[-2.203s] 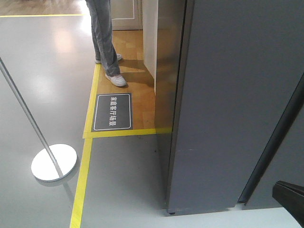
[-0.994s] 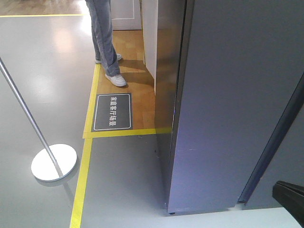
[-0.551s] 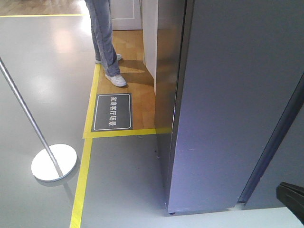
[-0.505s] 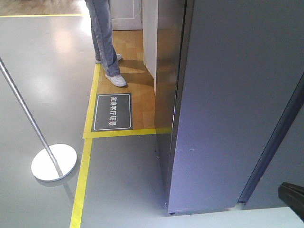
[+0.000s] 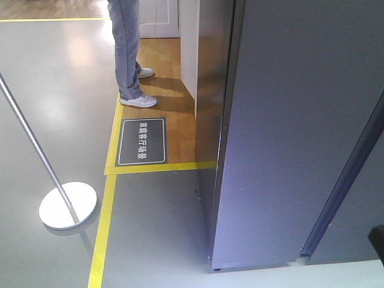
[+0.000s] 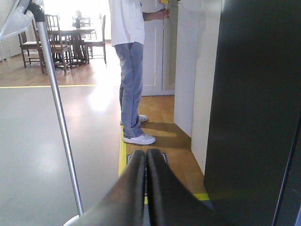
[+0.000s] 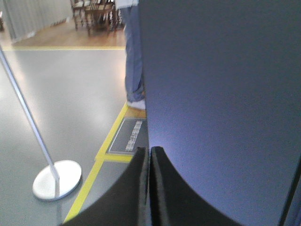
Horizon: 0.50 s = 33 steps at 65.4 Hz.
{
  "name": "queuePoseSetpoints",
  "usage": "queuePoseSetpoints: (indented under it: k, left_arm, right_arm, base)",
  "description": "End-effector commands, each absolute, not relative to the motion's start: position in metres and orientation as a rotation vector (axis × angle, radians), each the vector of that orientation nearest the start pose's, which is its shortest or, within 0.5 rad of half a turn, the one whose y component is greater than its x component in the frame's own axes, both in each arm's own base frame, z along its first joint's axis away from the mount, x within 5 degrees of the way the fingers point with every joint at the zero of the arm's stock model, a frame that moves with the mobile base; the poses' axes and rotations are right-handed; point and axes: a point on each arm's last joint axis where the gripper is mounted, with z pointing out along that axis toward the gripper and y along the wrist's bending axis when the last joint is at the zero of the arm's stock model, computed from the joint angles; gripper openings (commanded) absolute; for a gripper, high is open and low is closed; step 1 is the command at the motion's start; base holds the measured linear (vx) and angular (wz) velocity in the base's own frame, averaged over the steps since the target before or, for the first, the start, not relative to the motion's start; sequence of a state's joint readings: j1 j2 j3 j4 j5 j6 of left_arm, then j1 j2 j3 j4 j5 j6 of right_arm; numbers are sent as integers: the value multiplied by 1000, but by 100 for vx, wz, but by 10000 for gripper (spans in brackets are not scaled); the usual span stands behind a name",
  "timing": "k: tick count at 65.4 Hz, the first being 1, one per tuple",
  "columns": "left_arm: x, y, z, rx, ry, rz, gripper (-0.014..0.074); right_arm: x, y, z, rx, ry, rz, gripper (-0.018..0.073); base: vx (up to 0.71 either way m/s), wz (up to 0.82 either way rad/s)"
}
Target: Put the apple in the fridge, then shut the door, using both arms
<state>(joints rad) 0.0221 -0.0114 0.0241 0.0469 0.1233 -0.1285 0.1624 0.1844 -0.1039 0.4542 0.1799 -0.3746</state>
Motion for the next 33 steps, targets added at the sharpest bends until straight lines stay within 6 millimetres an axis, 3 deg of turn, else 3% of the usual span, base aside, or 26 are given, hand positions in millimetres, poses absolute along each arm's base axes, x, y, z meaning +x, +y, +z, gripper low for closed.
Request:
queuePoseSetpoints:
  k: [1,11,33]
  left_arm:
    - [54,1,208,-89,1510,-54,-6]
    - [54,1,208,-88,1510,-54,-6]
    - [54,1,208,-88,1510,-54,-6]
  right_arm:
    - [64,11,228,-72,1568,186,-3]
    - [58,4,208,2,1469,131,-3]
    - [55,0,209,95,1447,98,-3]
  base:
    - [0,0]
    - [0,0]
    - [0,0]
